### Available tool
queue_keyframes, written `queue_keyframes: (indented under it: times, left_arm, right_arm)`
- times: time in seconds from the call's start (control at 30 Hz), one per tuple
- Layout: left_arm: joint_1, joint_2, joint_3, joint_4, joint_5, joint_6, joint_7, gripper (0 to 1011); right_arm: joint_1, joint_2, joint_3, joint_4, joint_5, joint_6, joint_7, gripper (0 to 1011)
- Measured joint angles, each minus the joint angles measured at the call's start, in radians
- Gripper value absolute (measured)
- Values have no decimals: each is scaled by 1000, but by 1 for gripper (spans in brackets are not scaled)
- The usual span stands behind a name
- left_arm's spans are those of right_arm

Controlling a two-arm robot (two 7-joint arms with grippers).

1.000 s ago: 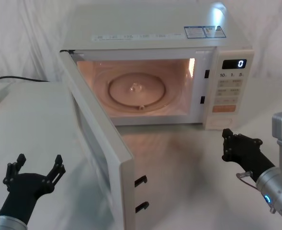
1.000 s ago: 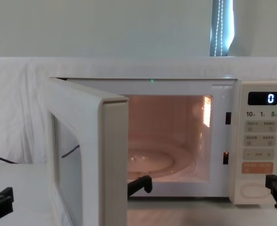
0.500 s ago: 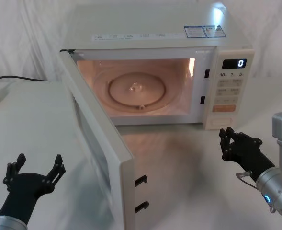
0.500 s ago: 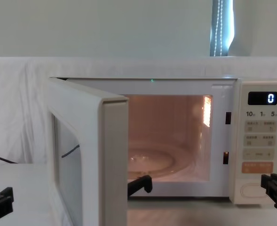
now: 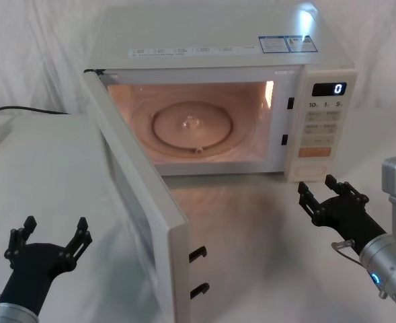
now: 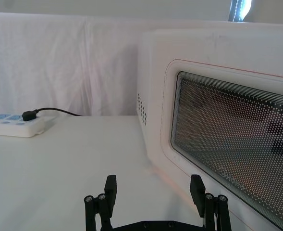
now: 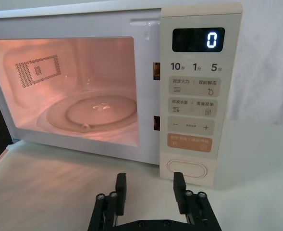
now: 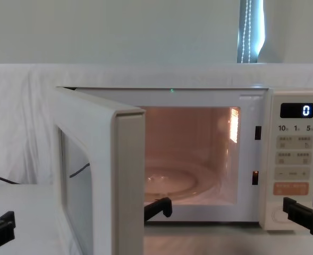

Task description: Press the button to open the microwave door with one hand; close the microwave door with the other hand.

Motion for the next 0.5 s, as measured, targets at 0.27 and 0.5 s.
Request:
queue_keyframes:
  times: [0.27,0.5]
  left_arm:
    - [0,0,0,0,0,0,0,1001]
    - [0,0,0,0,0,0,0,1001]
  right_arm:
    - [1,0,0,1,-1,1,0,838]
    - [1,0,0,1,-1,1,0,1002]
